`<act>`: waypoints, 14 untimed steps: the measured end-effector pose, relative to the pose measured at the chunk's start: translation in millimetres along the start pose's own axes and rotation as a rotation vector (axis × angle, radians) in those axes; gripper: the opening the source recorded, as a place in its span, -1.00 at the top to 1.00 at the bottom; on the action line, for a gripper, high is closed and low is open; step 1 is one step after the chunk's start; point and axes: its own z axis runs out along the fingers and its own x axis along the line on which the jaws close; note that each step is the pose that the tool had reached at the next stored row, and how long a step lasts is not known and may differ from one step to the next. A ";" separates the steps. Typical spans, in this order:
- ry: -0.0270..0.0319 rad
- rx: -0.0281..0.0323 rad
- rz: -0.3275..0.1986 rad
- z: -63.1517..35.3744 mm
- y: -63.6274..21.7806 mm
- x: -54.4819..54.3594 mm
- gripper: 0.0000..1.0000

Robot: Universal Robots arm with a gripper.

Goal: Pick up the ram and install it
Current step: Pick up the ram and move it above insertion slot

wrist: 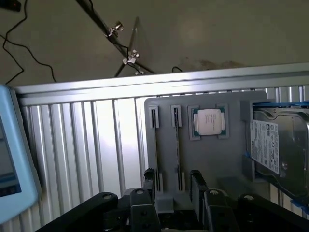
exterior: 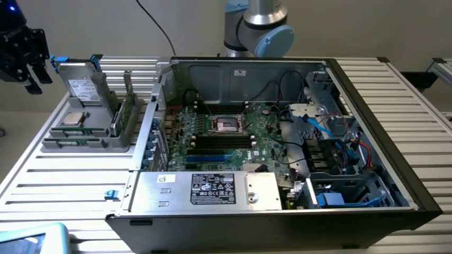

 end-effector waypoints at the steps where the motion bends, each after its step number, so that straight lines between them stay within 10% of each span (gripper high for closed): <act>1: 0.0000 -0.0001 0.000 1.9 0.0 0.4 0.15; 14: 0.0000 0.0000 0.000 25.7 -6.2 4.4 0.15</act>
